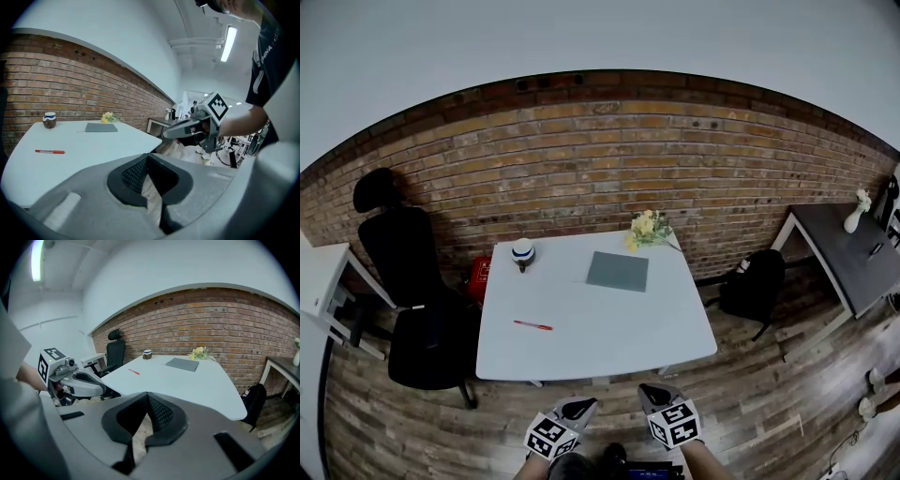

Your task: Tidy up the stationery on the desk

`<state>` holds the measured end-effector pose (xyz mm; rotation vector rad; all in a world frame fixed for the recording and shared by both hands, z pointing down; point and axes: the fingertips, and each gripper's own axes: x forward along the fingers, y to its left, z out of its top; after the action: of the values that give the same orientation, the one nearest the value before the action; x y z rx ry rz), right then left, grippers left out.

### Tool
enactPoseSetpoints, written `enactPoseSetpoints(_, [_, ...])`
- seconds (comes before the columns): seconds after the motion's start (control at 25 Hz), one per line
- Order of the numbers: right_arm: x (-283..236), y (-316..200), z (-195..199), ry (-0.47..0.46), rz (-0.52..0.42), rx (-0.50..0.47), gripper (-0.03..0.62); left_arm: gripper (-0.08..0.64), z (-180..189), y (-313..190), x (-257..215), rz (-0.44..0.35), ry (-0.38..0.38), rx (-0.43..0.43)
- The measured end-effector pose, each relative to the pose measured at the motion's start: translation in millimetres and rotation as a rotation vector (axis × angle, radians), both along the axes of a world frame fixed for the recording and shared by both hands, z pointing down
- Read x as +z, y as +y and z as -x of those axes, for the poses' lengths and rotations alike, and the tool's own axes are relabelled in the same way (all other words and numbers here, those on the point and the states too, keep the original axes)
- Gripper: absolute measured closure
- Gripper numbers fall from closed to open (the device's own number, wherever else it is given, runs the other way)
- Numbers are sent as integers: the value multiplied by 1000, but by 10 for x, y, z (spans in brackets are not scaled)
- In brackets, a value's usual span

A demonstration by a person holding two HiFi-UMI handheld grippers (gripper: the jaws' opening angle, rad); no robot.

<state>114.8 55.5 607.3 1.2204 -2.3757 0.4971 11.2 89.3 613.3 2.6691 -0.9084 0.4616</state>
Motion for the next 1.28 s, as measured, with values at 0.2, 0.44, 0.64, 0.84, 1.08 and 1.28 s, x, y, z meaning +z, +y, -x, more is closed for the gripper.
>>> enactPoseSetpoints(0.2, [83,-222,18,-18,26,-10,583,551,68,-250,50,11,-2,-36])
enactPoseSetpoints(0.44, [132,-629,65,-7,34,13,583,551,193,-695,142,21,11,-39])
enactPoseSetpoints(0.64, [95,-1115,128,7,32,47,583,551,282,-1236,128,16,24,-11])
enactPoseSetpoints(0.84, [20,-1648,266,8,34,97,583,551,406,-1814,79,18,29,39])
enactPoseSetpoints(1.08, [-37,-2143,533,13,35,137,583,551,672,-2426,-12,-6,22,66])
enactPoseSetpoints(1.28, [-71,-2399,732,14,29,158,583,551,841,-2744,-9,0,24,88])
